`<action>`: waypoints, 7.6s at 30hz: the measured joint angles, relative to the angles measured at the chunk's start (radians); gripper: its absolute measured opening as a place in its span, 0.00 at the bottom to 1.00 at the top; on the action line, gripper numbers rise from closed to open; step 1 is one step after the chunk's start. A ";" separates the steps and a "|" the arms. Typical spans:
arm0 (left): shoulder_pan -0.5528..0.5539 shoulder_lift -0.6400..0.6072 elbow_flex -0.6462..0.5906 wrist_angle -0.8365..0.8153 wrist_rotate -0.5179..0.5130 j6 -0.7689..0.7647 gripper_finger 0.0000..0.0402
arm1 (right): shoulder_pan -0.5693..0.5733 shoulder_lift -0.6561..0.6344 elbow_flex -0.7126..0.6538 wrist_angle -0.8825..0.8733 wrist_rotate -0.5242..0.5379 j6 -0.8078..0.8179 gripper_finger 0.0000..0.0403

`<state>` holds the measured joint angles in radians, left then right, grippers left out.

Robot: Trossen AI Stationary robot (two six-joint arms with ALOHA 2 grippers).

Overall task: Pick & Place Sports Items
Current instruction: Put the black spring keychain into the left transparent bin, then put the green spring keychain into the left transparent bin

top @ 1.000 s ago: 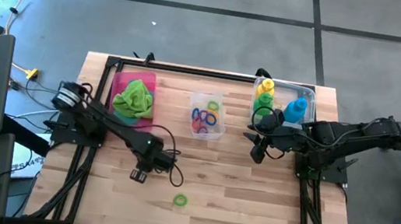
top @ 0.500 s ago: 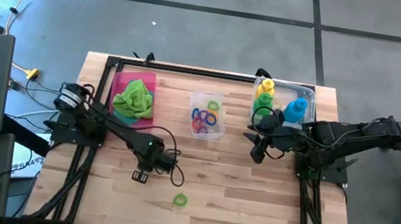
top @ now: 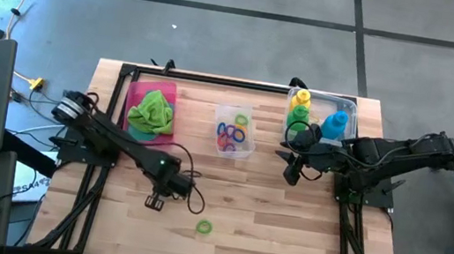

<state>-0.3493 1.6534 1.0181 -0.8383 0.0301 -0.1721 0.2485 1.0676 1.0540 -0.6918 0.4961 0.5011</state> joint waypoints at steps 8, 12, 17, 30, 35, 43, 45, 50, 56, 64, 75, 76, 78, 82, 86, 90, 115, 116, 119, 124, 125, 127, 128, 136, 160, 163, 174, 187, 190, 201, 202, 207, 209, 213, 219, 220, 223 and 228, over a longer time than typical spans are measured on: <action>0.063 -0.103 0.001 0.056 -0.008 -0.044 0.02 | 0.000 0.000 0.000 0.000 0.000 -0.001 0.32; 0.117 -0.130 0.002 0.126 -0.009 -0.046 0.02 | 0.000 0.000 0.000 0.000 0.000 -0.001 0.32; 0.187 -0.135 0.003 0.240 -0.009 -0.046 0.02 | 0.000 0.000 0.000 0.000 0.000 -0.009 0.32; 0.373 -0.136 0.003 0.650 -0.009 -0.067 0.02 | 0.000 0.000 0.000 0.000 0.000 -0.034 0.32; 0.436 -0.136 0.003 0.755 -0.014 -0.068 0.02 | 0.000 0.000 0.000 0.000 0.001 -0.035 0.32; 0.531 -0.136 0.004 0.793 -0.090 -0.032 0.02 | 0.000 0.000 0.000 0.000 0.000 -0.035 0.32; 0.548 -0.136 0.004 0.797 -0.092 -0.010 0.02 | 0.000 0.000 0.000 0.000 0.000 -0.035 0.32; 0.580 -0.137 0.004 0.825 -0.092 0.015 0.03 | 0.000 0.000 0.000 0.000 0.000 -0.038 0.32; 0.599 -0.137 0.004 0.836 -0.092 0.062 0.11 | 0.000 0.000 0.000 0.000 0.000 -0.061 0.32; 0.617 -0.137 0.004 0.836 -0.091 0.050 0.34 | 0.000 0.000 0.000 0.000 0.000 -0.061 0.32; 0.606 -0.137 0.004 0.840 -0.088 -0.014 0.41 | 0.000 0.000 0.000 0.000 0.000 -0.110 0.32; 0.606 -0.137 0.004 0.840 -0.083 -0.028 0.41 | 0.000 0.000 0.000 0.000 0.001 -0.113 0.32; 0.606 -0.137 0.004 0.840 -0.071 -0.042 0.41 | 0.000 0.000 0.000 0.000 0.002 -0.114 0.32; 0.606 -0.137 0.004 0.840 -0.070 -0.015 0.41 | 0.000 0.000 0.000 0.000 0.002 -0.114 0.32; 0.606 -0.139 0.004 0.839 -0.061 -0.062 0.41 | 0.000 0.000 0.000 0.000 0.002 -0.114 0.32; 0.596 -0.160 0.004 0.842 -0.043 -0.107 0.41 | 0.000 0.000 0.000 0.000 0.001 -0.113 0.32; 0.186 -0.222 0.004 0.678 -0.141 -0.203 0.41 | 0.041 0.000 0.000 0.047 -0.093 0.115 0.32; 0.170 -0.222 0.004 0.681 -0.141 -0.206 0.41 | 0.053 0.000 0.000 0.059 -0.091 0.124 0.32; 0.126 -0.222 0.004 0.681 -0.149 -0.242 0.41 | 0.106 0.012 0.000 0.097 -0.063 0.134 0.32; 0.050 -0.222 0.004 0.681 -0.189 -0.265 0.41 | 0.198 0.033 0.000 0.160 0.014 0.162 0.32; 0.034 -0.222 0.004 0.681 -0.206 -0.275 0.41 | 0.215 0.039 0.000 0.164 0.024 0.173 0.32; 0.004 -0.222 0.004 0.680 -0.243 -0.303 0.41 | 0.245 0.053 0.000 0.167 0.041 0.191 0.32; -0.011 -0.222 0.004 0.679 -0.260 -0.315 0.41 | 0.259 0.059 0.000 0.167 0.049 0.202 0.32; -0.142 -0.217 0.004 0.675 -0.368 -0.410 0.41 | 0.354 0.103 0.000 0.171 0.052 0.240 0.32; -0.240 0.085 0.004 0.742 -0.399 -0.536 0.41 | 0.464 0.183 0.000 0.170 0.053 0.300 0.32; -0.240 0.128 0.003 0.783 -0.395 -0.542 0.41 | 0.463 0.183 0.000 0.169 0.052 0.294 0.32; -0.236 0.247 0.005 0.858 -0.401 -0.559 0.41 | 0.463 0.183 0.000 0.165 0.055 0.289 0.32; -0.235 0.265 0.006 0.858 -0.391 -0.622 0.04 | 0.463 0.182 0.000 0.165 0.055 0.289 0.32; -0.235 0.265 0.006 0.861 -0.385 -0.659 0.05 | 0.463 0.182 0.000 0.164 0.055 0.288 0.32; -0.205 0.173 0.004 0.873 -0.346 -0.654 0.03 | 0.463 0.182 0.000 0.164 0.055 0.281 0.32; -0.199 0.161 0.004 0.874 -0.350 -0.651 0.03 | 0.463 0.182 0.000 0.164 0.055 0.281 0.32; -0.166 0.093 0.004 0.874 -0.359 -0.616 0.03 | 0.463 0.182 0.000 0.164 0.065 0.281 0.32; -0.151 0.064 0.004 0.874 -0.359 -0.603 0.03 | 0.463 0.182 0.000 0.164 0.077 0.280 0.32; -0.117 0.012 0.004 0.874 -0.360 -0.567 0.03 | 0.463 0.182 0.000 0.164 0.110 0.280 0.32; -0.043 -0.046 0.004 0.876 -0.366 -0.478 0.03 | 0.462 0.182 0.000 0.165 0.182 0.280 0.32; -0.028 -0.052 0.004 0.877 -0.366 -0.461 0.03 | 0.462 0.182 0.000 0.165 0.199 0.280 0.32; 0.024 -0.060 0.005 0.875 -0.352 -0.420 0.03 | 0.461 0.182 0.000 0.165 0.255 0.280 0.32; 0.121 -0.061 0.005 0.878 -0.273 -0.351 0.04 | 0.433 0.182 0.000 0.165 0.282 0.278 0.32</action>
<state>-0.2279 1.5921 1.0229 0.0395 -0.2432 -0.5234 0.6813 1.2491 1.0542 -0.5266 0.7784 0.7793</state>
